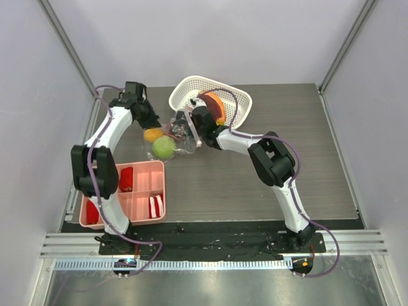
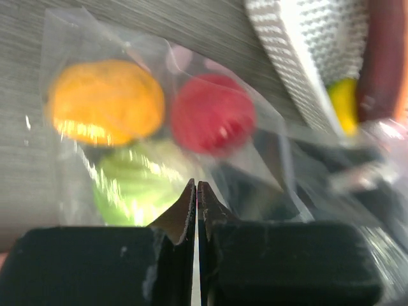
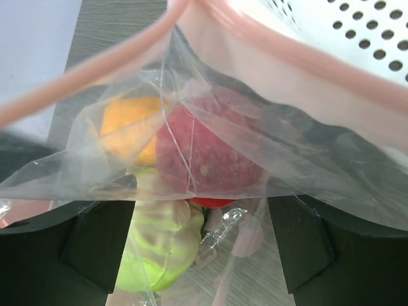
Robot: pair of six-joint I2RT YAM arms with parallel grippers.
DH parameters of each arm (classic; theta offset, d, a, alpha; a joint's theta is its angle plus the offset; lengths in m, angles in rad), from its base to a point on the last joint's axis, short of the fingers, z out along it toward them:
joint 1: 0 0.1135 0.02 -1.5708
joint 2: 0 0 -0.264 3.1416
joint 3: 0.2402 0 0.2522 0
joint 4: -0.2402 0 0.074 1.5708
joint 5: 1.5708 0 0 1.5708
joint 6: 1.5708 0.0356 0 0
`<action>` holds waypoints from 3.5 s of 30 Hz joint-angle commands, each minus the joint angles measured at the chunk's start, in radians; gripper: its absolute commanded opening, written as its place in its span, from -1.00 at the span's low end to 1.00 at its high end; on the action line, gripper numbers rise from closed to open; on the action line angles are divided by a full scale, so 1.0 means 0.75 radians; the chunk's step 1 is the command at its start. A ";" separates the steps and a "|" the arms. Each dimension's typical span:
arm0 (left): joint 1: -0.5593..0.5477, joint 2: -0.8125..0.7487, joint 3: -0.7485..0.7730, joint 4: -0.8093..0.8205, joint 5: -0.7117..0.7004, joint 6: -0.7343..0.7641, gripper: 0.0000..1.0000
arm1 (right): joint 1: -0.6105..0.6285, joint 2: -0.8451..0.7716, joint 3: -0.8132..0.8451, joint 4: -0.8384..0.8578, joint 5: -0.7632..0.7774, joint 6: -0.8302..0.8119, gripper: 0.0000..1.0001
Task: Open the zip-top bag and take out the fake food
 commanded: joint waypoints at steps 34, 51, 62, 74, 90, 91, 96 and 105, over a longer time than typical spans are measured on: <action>-0.046 0.586 0.288 -0.039 0.216 0.063 -1.00 | -0.010 0.171 0.263 -0.152 -0.041 -0.062 0.75; -0.029 0.304 0.421 -0.189 0.097 0.135 -0.38 | -0.032 -0.085 0.218 -0.442 -0.074 -0.086 -0.64; -0.076 -0.117 0.202 -0.099 0.351 0.024 -0.07 | -0.038 -0.326 0.210 -0.832 0.049 -0.101 -0.97; -0.154 -0.298 0.159 -0.033 0.390 -0.113 0.06 | -0.055 -0.449 0.234 -0.943 0.000 -0.123 -0.98; -0.295 -0.218 0.364 -0.180 0.204 -0.023 0.20 | -0.077 -0.578 0.138 -0.923 -0.041 0.061 -0.98; -0.297 -0.222 0.353 -0.185 0.196 -0.019 0.17 | -0.077 -0.588 0.128 -0.905 -0.039 0.067 -0.98; -0.326 -0.220 0.312 -0.201 0.159 0.012 0.06 | -0.118 -0.660 -0.011 -0.794 -0.051 0.173 -0.98; -0.373 -0.169 0.288 -0.203 0.157 0.047 0.29 | -0.134 -0.633 -0.019 -0.673 -0.141 0.231 -0.98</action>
